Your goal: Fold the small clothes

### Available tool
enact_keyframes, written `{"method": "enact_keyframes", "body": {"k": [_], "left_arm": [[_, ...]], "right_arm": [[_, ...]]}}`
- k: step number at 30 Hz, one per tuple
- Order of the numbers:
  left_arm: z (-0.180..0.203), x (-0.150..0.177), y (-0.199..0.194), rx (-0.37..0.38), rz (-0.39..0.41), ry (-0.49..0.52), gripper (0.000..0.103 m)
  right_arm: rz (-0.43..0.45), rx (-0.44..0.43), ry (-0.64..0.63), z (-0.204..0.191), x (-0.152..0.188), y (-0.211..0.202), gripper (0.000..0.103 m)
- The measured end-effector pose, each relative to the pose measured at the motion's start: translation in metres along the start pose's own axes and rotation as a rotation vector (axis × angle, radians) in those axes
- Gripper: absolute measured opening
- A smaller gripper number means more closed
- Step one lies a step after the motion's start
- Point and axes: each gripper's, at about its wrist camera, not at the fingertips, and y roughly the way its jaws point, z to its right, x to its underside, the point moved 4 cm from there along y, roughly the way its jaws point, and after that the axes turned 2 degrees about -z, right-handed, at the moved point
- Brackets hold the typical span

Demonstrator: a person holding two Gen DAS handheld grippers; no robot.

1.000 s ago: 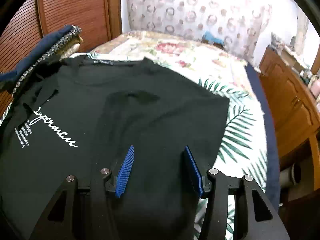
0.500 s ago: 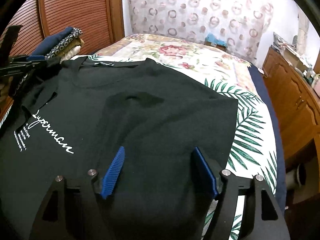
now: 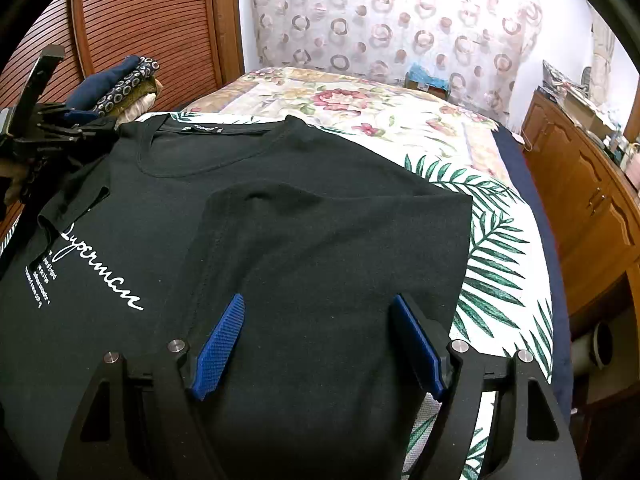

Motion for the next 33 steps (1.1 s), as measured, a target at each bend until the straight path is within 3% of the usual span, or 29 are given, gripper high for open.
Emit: {"method": "enact_keyframes", "body": {"k": [5,8,10,18,22,26,33], "left_arm": [[0.001,0.003,0.001,-0.024,-0.012,0.044,0.052],[-0.001,0.004,0.002,-0.035,-0.017,0.052,0.030],[-0.005,0.005,0.001,-0.026,-0.017,0.038,0.009],[-0.036,0.002,-0.054,0.032,0.180,-0.110,0.007],[-0.050,0.008,-0.075,0.086,0.235,-0.176,0.006],[-0.044,0.020,-0.094,0.164,0.282,-0.193,0.006],[-0.024,0.037,-0.114,0.218,0.334,-0.176,0.006]], "right_arm": [[0.000,0.000,0.000,0.000,0.000,0.000,0.078],[0.001,-0.001,-0.001,0.001,0.000,0.000,0.078],[0.001,0.000,-0.001,0.001,0.000,0.000,0.078],[0.001,-0.001,-0.001,0.001,0.000,0.000,0.079],[0.002,-0.001,-0.001,0.001,0.000,0.000,0.079],[0.001,0.000,-0.001,0.002,0.000,0.000,0.080],[0.002,-0.003,0.002,0.003,0.001,0.000,0.080]]}}
